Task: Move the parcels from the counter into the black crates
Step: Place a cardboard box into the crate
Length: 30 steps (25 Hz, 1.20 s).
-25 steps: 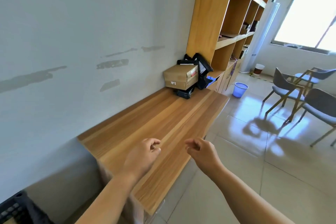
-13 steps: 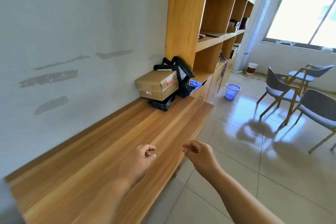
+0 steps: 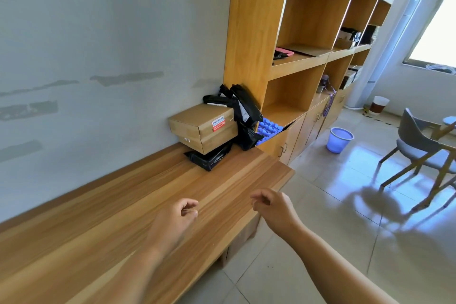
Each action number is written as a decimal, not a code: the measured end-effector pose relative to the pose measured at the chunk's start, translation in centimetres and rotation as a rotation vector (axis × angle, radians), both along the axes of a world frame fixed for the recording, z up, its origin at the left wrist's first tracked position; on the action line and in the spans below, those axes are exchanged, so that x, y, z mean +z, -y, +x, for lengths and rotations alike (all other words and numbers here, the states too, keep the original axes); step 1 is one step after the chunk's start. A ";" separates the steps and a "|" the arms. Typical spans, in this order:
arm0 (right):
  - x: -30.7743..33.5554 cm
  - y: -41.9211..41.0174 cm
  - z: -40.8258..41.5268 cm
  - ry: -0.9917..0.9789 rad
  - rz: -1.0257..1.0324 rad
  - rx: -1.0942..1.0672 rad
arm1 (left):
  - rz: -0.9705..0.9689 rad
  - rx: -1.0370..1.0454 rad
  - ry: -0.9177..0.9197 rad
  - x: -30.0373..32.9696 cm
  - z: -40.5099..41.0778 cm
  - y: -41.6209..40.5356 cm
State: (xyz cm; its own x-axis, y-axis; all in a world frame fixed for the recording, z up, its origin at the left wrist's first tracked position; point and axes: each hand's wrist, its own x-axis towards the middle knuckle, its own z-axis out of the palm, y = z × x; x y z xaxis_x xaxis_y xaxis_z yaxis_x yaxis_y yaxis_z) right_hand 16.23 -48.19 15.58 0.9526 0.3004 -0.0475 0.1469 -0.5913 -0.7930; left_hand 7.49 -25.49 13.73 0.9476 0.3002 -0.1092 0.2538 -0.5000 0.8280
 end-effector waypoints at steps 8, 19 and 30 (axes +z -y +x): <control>-1.2 -1.4 14.3 -0.018 -0.061 0.083 | -0.135 0.137 0.024 -2.5 14.5 -0.8; 0.2 -5.5 33.3 -0.017 -0.091 0.139 | -0.131 0.329 -0.017 -2.2 32.1 -5.1; -1.9 -12.5 49.1 -0.036 -0.094 0.311 | -0.418 0.618 -0.155 -4.8 41.3 -7.6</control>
